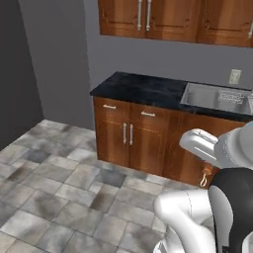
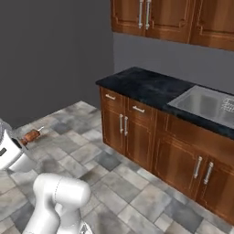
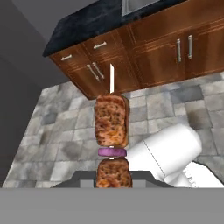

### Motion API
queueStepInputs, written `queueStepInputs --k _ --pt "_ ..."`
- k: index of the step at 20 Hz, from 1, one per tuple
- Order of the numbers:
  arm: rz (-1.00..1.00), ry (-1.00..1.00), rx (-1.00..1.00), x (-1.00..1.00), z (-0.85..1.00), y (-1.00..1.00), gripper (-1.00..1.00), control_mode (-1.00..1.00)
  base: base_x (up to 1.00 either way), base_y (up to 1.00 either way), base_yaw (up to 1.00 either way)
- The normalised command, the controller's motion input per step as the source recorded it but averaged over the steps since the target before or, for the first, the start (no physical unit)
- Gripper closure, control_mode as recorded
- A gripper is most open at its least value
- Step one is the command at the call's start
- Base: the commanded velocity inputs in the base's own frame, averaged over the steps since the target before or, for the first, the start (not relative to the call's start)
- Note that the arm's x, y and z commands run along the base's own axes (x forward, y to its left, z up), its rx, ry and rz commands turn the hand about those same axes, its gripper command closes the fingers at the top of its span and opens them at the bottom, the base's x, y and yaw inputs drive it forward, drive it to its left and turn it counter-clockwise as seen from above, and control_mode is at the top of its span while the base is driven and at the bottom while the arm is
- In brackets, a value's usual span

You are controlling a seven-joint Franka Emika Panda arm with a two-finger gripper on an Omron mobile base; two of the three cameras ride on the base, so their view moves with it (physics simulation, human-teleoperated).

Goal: Place the cold items (mushroom and carrot) from the fridge in one tupperware on the dining counter. Place the warm items (kebab skewer and hot dog) in the stove area in another tupperware.

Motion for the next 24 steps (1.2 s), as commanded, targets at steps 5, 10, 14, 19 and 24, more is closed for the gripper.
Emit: queueStepInputs --k 5,10,14,19,24 --pt "0.0 0.0 0.0 0.0 0.0 0.0 1.0 1.0 1.0 -0.16 0.8" --pt "0.0 0.0 0.0 0.0 0.0 0.0 1.0 1.0 1.0 -0.16 0.79" --pt "0.0 0.0 0.0 0.0 0.0 0.0 1.0 1.0 1.0 -0.16 0.78" --pt "0.0 0.0 0.0 0.0 0.0 0.0 1.0 1.0 1.0 -0.17 0.77" --pt "0.0 0.0 0.0 0.0 0.0 0.0 1.0 1.0 1.0 -0.17 0.74"
